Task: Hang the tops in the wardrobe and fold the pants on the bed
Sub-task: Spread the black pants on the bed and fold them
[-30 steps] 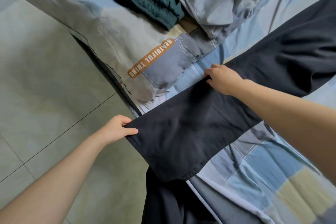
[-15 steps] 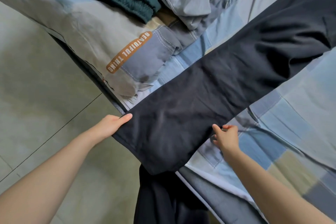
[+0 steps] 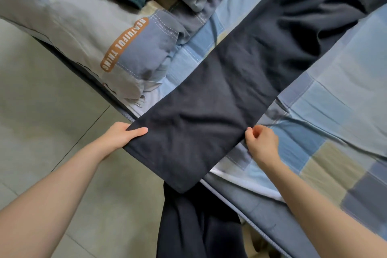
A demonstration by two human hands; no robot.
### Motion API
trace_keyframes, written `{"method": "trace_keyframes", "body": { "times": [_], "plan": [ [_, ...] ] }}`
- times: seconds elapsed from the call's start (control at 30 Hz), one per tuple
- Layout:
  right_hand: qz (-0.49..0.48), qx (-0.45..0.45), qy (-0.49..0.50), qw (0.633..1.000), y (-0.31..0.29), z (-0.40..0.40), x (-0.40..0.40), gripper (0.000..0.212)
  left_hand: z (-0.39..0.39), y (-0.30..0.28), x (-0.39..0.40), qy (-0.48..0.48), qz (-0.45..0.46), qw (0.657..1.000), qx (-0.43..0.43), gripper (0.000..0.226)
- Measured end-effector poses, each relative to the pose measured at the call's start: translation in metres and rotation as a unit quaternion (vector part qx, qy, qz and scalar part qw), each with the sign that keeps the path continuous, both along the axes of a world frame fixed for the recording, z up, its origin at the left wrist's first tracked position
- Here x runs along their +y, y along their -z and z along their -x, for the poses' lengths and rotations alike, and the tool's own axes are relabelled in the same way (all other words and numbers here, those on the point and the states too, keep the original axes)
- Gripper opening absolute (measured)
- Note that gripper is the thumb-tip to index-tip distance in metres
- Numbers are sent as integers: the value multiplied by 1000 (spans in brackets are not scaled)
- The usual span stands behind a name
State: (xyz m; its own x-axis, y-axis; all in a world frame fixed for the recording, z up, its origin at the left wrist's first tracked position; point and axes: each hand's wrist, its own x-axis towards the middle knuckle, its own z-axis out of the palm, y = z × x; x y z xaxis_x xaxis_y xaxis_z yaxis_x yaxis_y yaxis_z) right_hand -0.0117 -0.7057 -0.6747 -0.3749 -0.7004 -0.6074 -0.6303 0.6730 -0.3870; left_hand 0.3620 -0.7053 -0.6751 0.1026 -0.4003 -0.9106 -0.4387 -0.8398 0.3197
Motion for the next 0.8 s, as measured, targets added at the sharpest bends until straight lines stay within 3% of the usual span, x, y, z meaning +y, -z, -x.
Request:
{"method": "trace_keyframes", "body": {
  "times": [0.03,0.07,0.17,0.23,0.3,0.43,0.53,0.6,0.7,0.77,0.8],
  "plan": [
    [2,16,5,1000,1,6,3,32,0,0,-1,15,9,1000,-2,26],
    [-11,-31,56,998,-1,9,6,27,2,0,-2,30,18,999,-5,24],
    [-98,-266,226,932,-5,4,13,15,7,2,-2,38,31,999,-19,23],
    [-158,-323,227,905,-8,-6,20,21,6,3,-1,30,22,999,-22,26],
    [-172,-343,204,901,-9,-16,33,21,2,0,3,3,9,1000,-10,23],
    [-189,-335,155,910,-6,-31,52,15,-12,-3,12,-81,4,996,25,25],
    [-169,-284,205,921,3,-38,51,29,-11,2,15,59,7,996,-68,38],
    [-175,-259,194,930,7,-40,47,28,-2,7,10,178,3,970,-167,37],
    [-191,-235,110,947,10,-33,34,14,27,-9,-7,284,-5,900,-329,9],
    [-170,-235,127,949,10,-17,14,8,54,-18,-20,328,78,857,-390,32],
    [-153,-235,151,948,10,-7,2,6,69,-22,-25,335,155,853,-370,32]
  ]
}}
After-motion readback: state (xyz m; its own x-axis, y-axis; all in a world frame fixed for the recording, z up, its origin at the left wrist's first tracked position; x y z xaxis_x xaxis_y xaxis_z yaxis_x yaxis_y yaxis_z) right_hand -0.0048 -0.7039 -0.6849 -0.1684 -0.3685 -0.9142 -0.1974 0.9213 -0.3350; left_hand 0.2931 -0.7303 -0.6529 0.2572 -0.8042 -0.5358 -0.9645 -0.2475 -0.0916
